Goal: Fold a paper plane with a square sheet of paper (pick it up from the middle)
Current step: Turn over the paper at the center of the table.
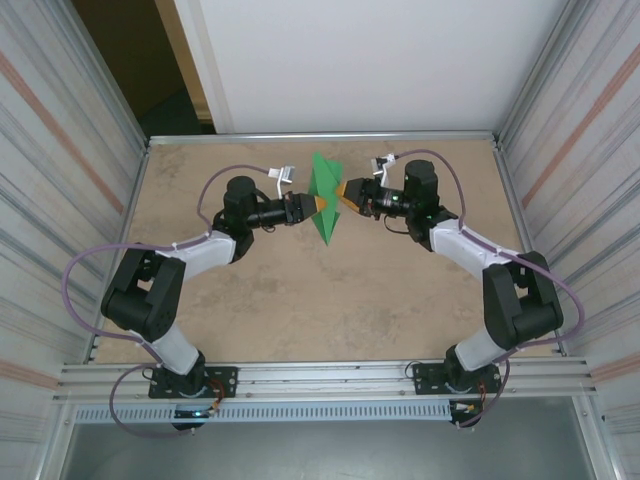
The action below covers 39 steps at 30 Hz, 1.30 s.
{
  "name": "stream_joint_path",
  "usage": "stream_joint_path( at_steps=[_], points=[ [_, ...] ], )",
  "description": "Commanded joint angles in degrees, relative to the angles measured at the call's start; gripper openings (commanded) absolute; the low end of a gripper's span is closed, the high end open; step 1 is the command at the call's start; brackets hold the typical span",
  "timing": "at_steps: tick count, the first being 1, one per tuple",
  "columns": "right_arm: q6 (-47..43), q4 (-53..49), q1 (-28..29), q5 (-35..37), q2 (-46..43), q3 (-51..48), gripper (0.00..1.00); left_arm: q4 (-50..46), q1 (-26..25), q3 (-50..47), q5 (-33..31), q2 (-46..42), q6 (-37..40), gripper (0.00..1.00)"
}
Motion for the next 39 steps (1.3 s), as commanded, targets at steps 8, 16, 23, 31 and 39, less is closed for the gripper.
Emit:
stream_joint_path(
  at_steps=[8,16,23,31,39],
  points=[
    [-15.8,-25.9,-3.4,13.6,-9.5,2.6,0.53,-29.2,1.7,4.8,-7.9,-6.2,18.9,0.06],
    [-23.4,-37.8,-4.0,24.8,-13.0,4.2,0.54,-68.7,-2.3,20.2,-35.4,-5.9,40.8,0.08],
    [-22.4,-38.0,-5.0,28.1,-14.0,2.6,0.62,-83.1,-7.4,31.1,-59.8,0.9,49.9,0.07],
    [-24.4,-38.6,-5.1,33.0,-17.2,0.6,0.83,-88.8,-11.3,37.7,-75.7,11.2,51.9,0.06],
    [-24.1,-39.4,-6.3,33.6,-18.2,-0.8,0.85,-93.8,-14.0,43.6,-88.1,22.2,50.3,0.06]
  ],
)
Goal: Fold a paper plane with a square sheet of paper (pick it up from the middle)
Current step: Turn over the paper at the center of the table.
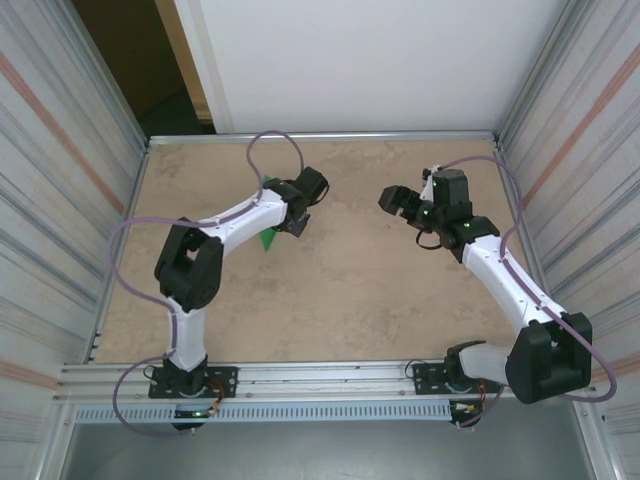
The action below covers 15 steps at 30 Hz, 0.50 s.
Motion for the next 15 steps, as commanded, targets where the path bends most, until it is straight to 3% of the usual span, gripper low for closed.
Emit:
stream_joint_path(
  at_steps=[1,15],
  points=[
    [-1.1,-1.4,-0.7,1.3,-1.4,-0.5,0.85,-4.5,-1.6,3.5,-9.5,3.6,0.4,0.06],
    [0.5,-1.8,-1.7,-0.5,1.2,-0.4,0.83,-5.7,-4.3,8.5,-16.1,14.7,-0.2,0.06]
  ],
)
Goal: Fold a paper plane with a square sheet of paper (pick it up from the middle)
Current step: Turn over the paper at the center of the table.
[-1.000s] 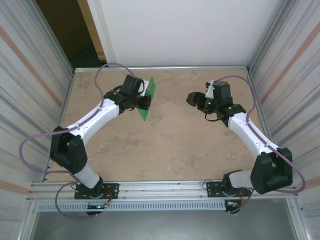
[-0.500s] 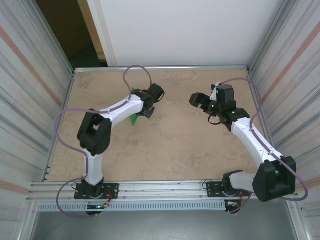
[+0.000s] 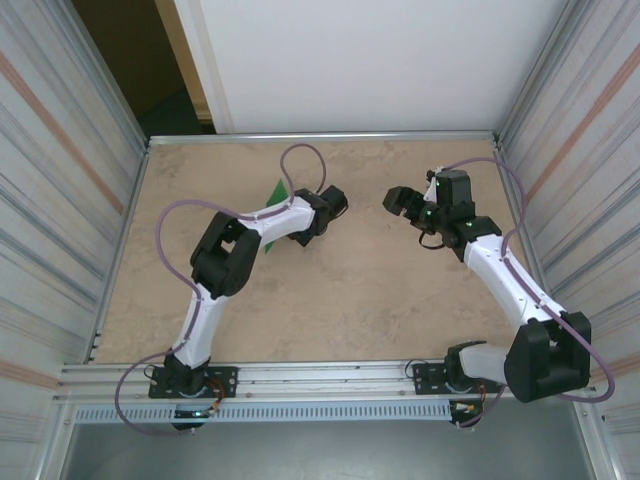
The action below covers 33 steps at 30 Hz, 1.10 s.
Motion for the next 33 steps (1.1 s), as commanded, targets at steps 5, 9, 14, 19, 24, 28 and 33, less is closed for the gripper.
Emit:
stream_joint_path(
  at_steps=[5,9,14,19,24,28,33],
  points=[
    [1.1,-0.3,-0.3,-1.2,1.8,-0.3,0.82,-3.0,-1.6,3.0,-2.7,3.3,-0.8,0.1],
    [1.4,-0.2,-0.3,-1.7,2.6,-0.2,0.82,-3.1,-2.0,3.4,-0.3,3.9,-1.7,0.12],
    [2.1,0.2,-0.3,-2.6,3.3,-0.2,0.82,-3.2,-2.1,3.7,2.5,3.9,-3.0,0.15],
    [2.3,0.4,-0.4,-2.9,3.5,-0.2,0.82,-3.6,-2.1,4.3,7.8,2.6,-4.8,0.22],
    [2.3,0.5,-0.4,-3.1,3.7,-0.2,0.82,-3.3,-2.1,4.4,22.0,-1.1,-8.9,0.32],
    [2.4,0.7,-0.4,-3.3,4.1,0.0,0.82,1.5,-2.1,0.7,37.8,-6.4,-12.8,0.38],
    [2.5,0.9,-0.4,-3.7,4.8,0.3,0.82,10.9,-1.1,-6.3,53.1,-14.3,-18.3,0.46]
  ],
)
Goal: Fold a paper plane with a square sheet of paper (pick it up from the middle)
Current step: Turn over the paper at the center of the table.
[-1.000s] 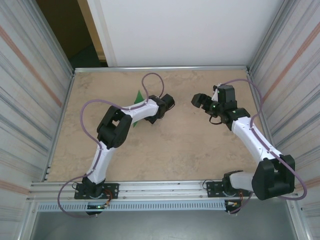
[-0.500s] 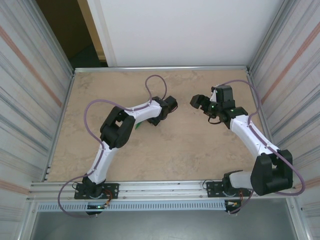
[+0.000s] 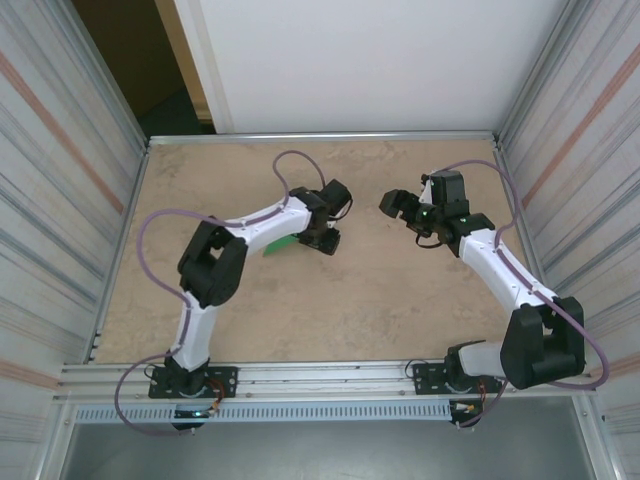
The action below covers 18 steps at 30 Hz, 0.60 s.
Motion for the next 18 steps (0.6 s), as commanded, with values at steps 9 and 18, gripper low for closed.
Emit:
stream_joint_path(
  at_steps=[9,18],
  points=[
    [1.9,1.4,-0.3,-1.1,1.7,0.2,0.83,19.6,14.3,-18.7,21.3,-14.3,-13.9,0.59],
    [2.5,2.1,-0.1,-1.6,3.2,0.3,0.82,17.5,18.3,-16.9,17.2,-10.0,-11.3,0.6]
  ],
)
